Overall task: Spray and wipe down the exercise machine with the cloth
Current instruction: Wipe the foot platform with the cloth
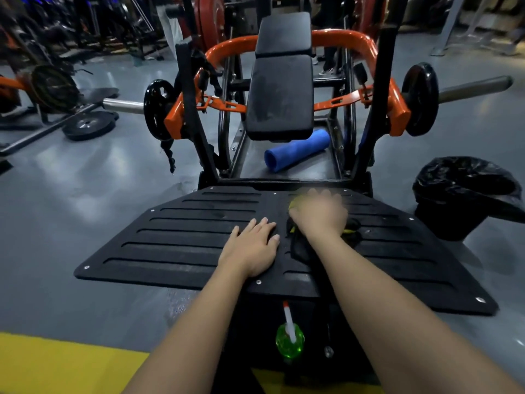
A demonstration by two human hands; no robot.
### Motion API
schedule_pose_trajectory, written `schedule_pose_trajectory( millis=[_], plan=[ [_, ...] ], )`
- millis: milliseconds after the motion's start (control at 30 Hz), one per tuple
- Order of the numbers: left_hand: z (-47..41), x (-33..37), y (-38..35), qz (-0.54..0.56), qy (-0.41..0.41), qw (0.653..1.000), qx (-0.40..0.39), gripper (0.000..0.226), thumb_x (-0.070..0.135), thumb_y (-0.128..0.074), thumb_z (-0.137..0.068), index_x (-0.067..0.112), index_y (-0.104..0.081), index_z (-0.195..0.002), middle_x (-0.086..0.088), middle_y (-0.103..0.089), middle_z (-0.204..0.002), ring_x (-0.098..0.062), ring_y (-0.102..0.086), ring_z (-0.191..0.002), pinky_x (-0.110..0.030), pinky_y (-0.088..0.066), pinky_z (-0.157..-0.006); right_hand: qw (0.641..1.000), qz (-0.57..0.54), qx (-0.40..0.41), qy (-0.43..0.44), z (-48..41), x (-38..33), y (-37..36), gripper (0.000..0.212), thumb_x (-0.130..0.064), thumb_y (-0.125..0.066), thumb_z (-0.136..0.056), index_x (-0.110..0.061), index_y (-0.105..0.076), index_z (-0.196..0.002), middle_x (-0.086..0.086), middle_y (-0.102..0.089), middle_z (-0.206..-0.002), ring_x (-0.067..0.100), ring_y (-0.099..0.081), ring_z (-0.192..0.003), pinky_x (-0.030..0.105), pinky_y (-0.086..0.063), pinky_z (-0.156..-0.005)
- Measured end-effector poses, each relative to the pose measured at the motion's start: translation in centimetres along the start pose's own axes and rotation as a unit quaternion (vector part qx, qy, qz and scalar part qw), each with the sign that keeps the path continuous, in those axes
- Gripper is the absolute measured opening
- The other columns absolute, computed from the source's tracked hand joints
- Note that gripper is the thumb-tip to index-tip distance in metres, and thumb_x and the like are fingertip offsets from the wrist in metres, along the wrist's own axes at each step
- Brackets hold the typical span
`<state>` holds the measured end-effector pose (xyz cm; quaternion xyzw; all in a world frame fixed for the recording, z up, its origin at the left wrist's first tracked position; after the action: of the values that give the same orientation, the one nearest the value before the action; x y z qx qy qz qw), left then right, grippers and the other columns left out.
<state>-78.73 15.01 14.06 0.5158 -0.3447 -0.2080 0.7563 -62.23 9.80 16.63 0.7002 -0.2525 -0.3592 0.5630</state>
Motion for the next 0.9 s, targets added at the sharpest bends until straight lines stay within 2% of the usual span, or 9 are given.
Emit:
schedule_pose_trajectory(
  millis=[300, 400, 500, 700, 900],
  plan=[
    [-0.5, -0.3, -0.2, 0.004, 0.005, 1.000, 0.006, 0.055, 0.049, -0.022, -0.109, 0.034, -0.023, -0.162, 0.014, -0.009, -0.171, -0.006, 0.000, -0.158, -0.043, 0.002, -0.128, 0.999, -0.006, -0.015, 0.042, -7.1, -0.9, -3.6, 0.051, -0.059, -0.055, -0.089, -0.024, -0.060, -0.126, 0.009, -0.057, -0.128, 0.034, -0.048, -0.122, 0.043, -0.047, -0.089],
    [-0.8, -0.4, 0.0, 0.002, 0.006, 1.000, 0.006, 0.054, 0.049, -0.022, -0.109, 0.034, -0.024, -0.161, 0.013, -0.010, -0.171, -0.007, -0.001, -0.158, -0.044, 0.001, -0.128, 0.997, -0.009, -0.056, 0.044, -6.9, -0.8, -3.5, 0.055, -0.058, -0.056, -0.089, -0.025, -0.056, -0.133, 0.008, -0.052, -0.134, 0.037, -0.044, -0.127, 0.045, -0.048, -0.090],
    [-0.5, -0.1, 0.1, 0.001, 0.004, 1.000, 0.005, 0.054, 0.049, -0.023, -0.110, 0.033, -0.026, -0.161, 0.012, -0.012, -0.171, -0.010, -0.003, -0.158, -0.045, 0.000, -0.128, 0.994, -0.012, -0.097, 0.039, -5.3, 0.0, -2.1, 0.057, -0.056, -0.059, -0.087, -0.025, -0.055, -0.134, 0.008, -0.051, -0.136, 0.038, -0.042, -0.128, 0.047, -0.048, -0.093],
    [-0.1, 0.2, 0.5, -0.005, 0.005, 1.000, 0.000, 0.054, 0.047, -0.022, -0.110, 0.031, -0.027, -0.161, 0.008, -0.013, -0.172, -0.013, -0.005, -0.159, -0.047, -0.002, -0.128, 0.993, 0.010, -0.097, 0.063, 1.1, 1.7, 1.4, 0.058, -0.061, -0.059, -0.081, -0.025, -0.060, -0.127, 0.008, -0.059, -0.130, 0.035, -0.050, -0.123, 0.042, -0.048, -0.095],
    [0.5, 0.4, 0.5, -0.010, 0.007, 1.000, -0.016, 0.056, 0.045, -0.019, -0.110, 0.029, -0.021, -0.164, 0.006, -0.009, -0.173, -0.015, -0.004, -0.159, -0.048, -0.002, -0.128, 0.992, 0.037, -0.093, 0.071, 8.3, 3.5, 5.2, 0.052, -0.062, -0.056, -0.082, -0.024, -0.061, -0.117, 0.006, -0.064, -0.120, 0.033, -0.056, -0.115, 0.039, -0.045, -0.085]
  ],
)
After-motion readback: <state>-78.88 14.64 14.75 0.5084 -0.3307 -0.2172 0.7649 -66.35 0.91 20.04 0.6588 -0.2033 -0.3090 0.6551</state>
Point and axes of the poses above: each hand's wrist, its own z-axis away from the middle knuckle, its own y-axis out of the back of the hand, x = y × z, the point moved 5 cm from there along -z, towards the middle knuckle
